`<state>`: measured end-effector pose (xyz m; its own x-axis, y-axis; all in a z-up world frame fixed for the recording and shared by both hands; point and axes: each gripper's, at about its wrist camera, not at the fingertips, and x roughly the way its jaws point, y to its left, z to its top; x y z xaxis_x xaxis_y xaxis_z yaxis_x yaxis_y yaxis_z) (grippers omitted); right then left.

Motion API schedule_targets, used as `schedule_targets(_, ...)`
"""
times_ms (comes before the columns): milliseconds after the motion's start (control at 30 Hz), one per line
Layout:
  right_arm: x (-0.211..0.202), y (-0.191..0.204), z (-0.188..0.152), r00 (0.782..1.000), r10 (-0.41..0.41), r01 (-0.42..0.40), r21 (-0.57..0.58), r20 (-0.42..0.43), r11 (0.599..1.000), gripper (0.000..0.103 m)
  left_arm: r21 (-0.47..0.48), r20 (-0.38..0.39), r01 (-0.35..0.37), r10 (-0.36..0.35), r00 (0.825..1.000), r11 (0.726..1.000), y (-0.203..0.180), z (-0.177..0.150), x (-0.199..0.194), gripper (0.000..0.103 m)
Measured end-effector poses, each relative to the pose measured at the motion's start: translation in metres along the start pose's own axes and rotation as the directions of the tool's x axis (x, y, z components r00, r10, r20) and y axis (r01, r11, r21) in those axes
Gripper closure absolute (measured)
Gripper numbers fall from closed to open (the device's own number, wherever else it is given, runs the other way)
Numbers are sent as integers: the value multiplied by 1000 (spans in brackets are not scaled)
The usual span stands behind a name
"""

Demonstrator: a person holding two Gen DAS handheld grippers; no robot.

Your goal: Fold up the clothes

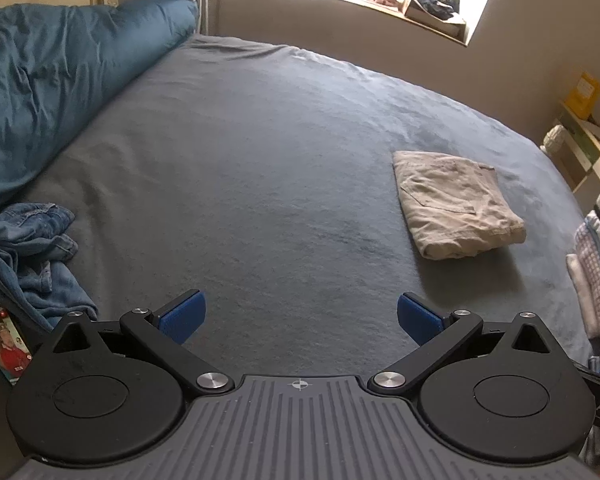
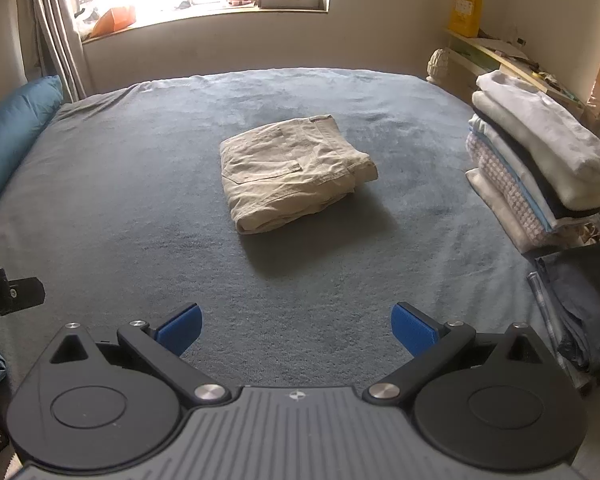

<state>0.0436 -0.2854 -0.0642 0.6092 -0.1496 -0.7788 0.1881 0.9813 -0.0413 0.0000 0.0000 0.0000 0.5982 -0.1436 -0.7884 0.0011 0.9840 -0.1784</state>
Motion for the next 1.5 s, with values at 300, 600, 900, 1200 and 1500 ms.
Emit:
schedule_targets(300, 0, 0, 0, 1000, -1, 1, -3, 7, 1000, 0, 38, 2, 11, -11, 1000, 999, -3, 0, -1, 0)
schedule_targets(600, -3, 1, -4, 1000, -8, 7, 14, 10, 1000, 0, 57, -3, 22, -22, 1000, 998, -3, -1, -1, 0)
schedule_targets(900, -4, 0, -3, 1000, -17, 17, 18, -3, 1000, 0, 32, -17, -27, 27, 999, 999, 3, -6, 1, 0)
schedule_targets(1200, -5, 6, -4, 1000, -19, 19, -4, -9, 1000, 0, 68, 1, -59, 59, 998, 996, 1, -6, -2, 0)
schedule_targets(1500, -7, 17, -2, 1000, -28, 28, -41, -6, 999, 0, 82, 3, -56, 56, 998, 995, 4, -6, -1, 0)
